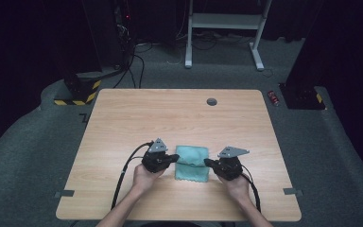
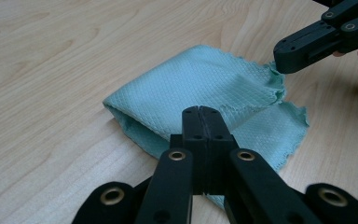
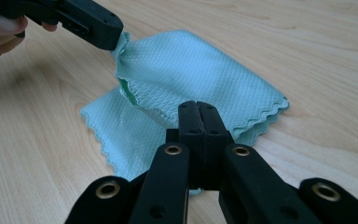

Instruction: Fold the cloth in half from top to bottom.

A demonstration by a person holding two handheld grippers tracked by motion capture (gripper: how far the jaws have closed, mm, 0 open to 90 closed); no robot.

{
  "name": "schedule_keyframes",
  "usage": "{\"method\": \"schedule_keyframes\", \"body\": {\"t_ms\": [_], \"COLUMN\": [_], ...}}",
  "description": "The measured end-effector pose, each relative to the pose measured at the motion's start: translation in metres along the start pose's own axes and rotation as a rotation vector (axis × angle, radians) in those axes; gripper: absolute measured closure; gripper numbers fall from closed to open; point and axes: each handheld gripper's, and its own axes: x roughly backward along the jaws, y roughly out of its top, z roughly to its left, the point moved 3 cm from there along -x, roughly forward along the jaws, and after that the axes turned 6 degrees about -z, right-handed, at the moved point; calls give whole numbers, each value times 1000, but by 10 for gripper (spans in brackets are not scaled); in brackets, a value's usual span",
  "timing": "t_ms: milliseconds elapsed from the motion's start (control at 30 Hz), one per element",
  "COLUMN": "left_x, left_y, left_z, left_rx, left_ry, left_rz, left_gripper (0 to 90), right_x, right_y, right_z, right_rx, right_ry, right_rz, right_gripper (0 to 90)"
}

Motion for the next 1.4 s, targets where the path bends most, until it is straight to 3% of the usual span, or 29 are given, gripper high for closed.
{"method": "schedule_keyframes", "body": {"t_ms": [200, 667, 967, 1200, 1400], "left_x": [1, -1, -4, -6, -5], "left_y": [-6, -24, -30, -34, -35], "left_z": [-3, -13, -19, -23, -24], "left_rx": [12, -5, -17, -58, -58], "left_ry": [-5, -13, -17, -6, -4], "left_rz": [-1, 39, 50, 72, 90], "left_gripper": [900, 898, 896, 894, 883], "right_x": [-2, -2, 2, 4, 4], "right_y": [-7, -23, -29, -33, -35], "right_z": [5, 17, 18, 18, 18], "right_rx": [25, 70, 67, 73, 66], "right_ry": [5, 18, 14, 18, 23], "right_rz": [34, 92, 98, 113, 114], "right_gripper": [900, 900, 899, 898, 882]}}
